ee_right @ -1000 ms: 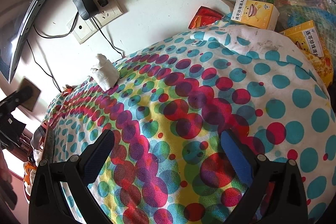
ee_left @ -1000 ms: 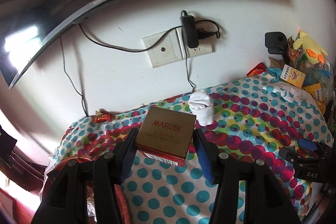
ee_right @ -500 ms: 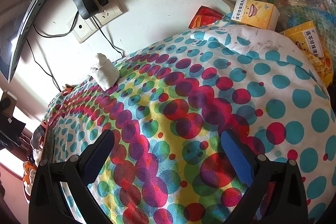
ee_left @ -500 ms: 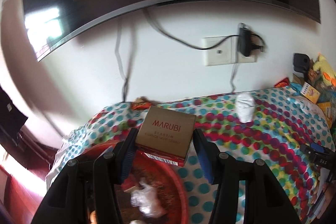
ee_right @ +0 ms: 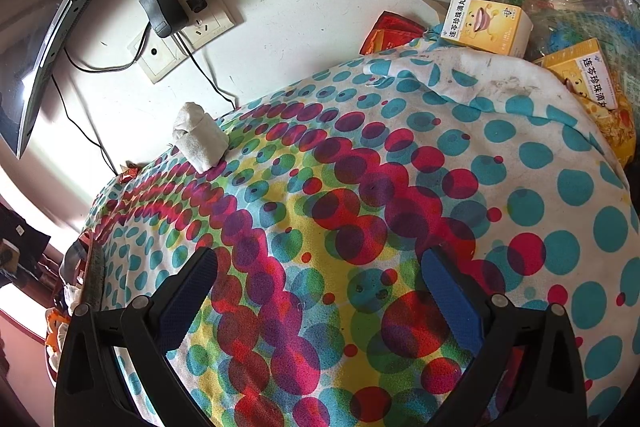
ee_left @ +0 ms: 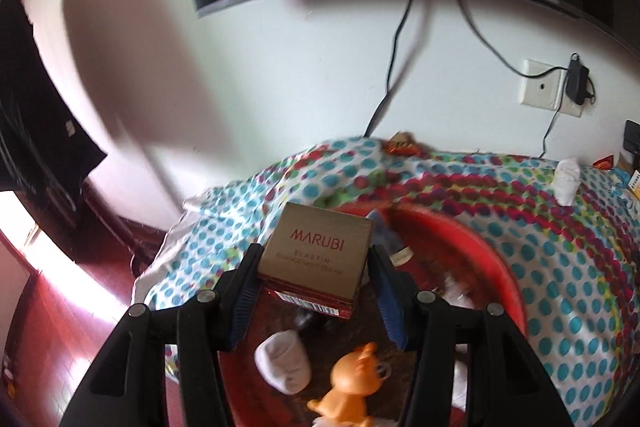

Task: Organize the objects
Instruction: 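Lift the MARUBI box and carry it over the red tray, then lower the box into the red tray and open the left gripper, then grasp the white sock with the right gripper, then lift the white sock and carry it over the red tray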

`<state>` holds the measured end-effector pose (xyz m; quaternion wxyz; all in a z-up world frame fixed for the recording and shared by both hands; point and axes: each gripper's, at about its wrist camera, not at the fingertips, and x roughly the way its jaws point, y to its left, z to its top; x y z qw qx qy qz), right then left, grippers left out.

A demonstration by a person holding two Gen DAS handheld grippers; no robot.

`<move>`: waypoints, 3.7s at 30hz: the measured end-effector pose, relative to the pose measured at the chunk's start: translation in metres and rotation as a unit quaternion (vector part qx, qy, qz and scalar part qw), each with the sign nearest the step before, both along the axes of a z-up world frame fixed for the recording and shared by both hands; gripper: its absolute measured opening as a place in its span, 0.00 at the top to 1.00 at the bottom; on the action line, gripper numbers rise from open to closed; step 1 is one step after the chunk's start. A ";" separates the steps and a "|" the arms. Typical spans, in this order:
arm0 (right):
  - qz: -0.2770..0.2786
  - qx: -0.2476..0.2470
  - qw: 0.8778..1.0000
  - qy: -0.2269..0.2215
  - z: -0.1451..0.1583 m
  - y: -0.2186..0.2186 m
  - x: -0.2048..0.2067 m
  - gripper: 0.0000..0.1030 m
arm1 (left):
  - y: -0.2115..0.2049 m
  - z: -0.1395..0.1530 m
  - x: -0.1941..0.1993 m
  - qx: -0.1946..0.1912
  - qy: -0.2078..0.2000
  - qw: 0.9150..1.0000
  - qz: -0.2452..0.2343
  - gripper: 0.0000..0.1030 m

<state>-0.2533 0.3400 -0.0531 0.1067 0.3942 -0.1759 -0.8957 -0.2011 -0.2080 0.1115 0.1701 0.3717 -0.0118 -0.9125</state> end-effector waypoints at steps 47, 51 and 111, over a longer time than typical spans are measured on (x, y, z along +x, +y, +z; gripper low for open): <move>0.000 0.004 1.000 -0.002 -0.003 0.000 -0.001 0.00 | 0.017 -0.119 -0.045 0.051 -0.069 0.996 -0.007 0.45; 0.000 0.005 1.000 -0.002 -0.002 -0.001 -0.001 0.00 | 0.014 -0.096 -0.035 0.064 -0.036 0.997 -0.022 0.44; 0.002 0.222 0.975 -0.016 0.046 -0.140 -0.082 0.76 | 0.123 -0.097 0.173 0.090 0.132 0.978 -0.133 0.27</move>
